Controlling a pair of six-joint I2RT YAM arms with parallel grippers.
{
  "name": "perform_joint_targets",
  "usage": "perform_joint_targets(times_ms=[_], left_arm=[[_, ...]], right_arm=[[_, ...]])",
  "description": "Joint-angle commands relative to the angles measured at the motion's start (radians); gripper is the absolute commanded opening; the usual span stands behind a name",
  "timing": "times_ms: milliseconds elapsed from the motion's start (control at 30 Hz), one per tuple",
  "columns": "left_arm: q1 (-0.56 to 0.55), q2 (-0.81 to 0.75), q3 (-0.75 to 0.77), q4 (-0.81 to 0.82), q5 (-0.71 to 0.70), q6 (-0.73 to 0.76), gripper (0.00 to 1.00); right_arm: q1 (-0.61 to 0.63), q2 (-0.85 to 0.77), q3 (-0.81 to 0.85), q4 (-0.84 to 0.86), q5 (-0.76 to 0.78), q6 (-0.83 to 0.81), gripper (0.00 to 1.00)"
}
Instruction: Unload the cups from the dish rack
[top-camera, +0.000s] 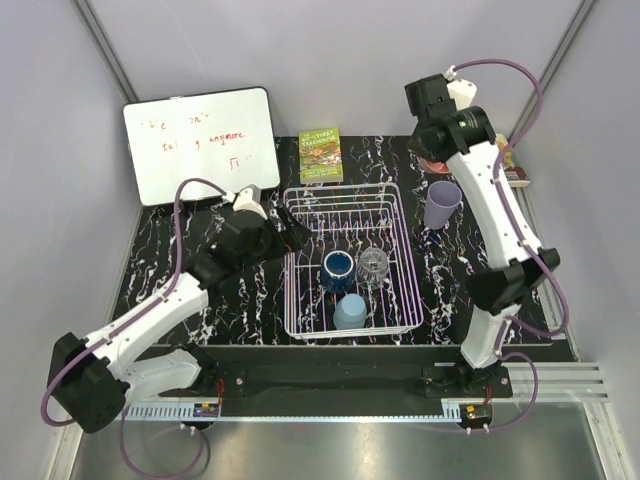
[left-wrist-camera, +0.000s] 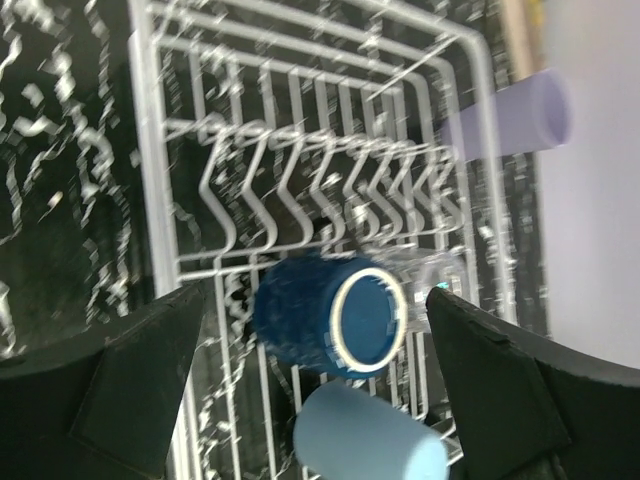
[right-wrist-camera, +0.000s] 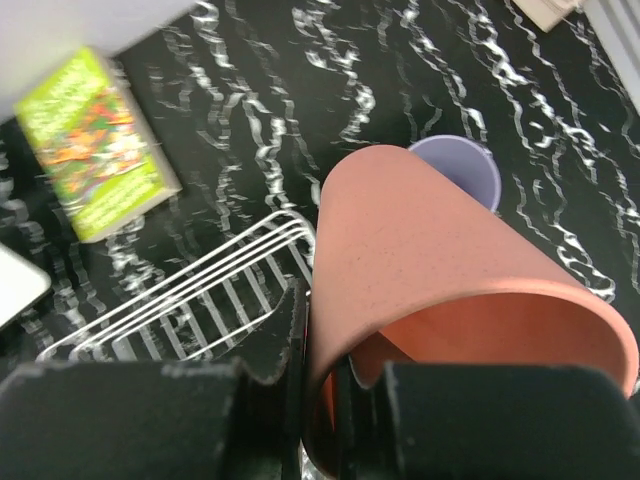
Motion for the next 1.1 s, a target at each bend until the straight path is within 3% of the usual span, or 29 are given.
perform_joint_targets(times_ms=[0,167,633,1067], left_arm=[[0.003,0.032,0.063,-0.104,-0.046,-0.017,0.97],[0.003,0.058,0.07,-0.127,-0.052,0.003,0.96],[0.003,0.135,0.053,-0.131,0.0,-0.02,0.94],[0.003,0.133,0.051,-0.128,-0.012,-0.015,0.94]], right_arm=[[-0.101,0.082,0.123,-0.228,0.013,0.042,0.0],[-0.141,0.116,0.093,-0.236,0.023,0.061,0.0],[-0.159,0.076,-0.195,0.009,-0.089,0.013,0.0],[-0.159,0.028,-0.236,0.086,-0.073,0.007,0.0]])
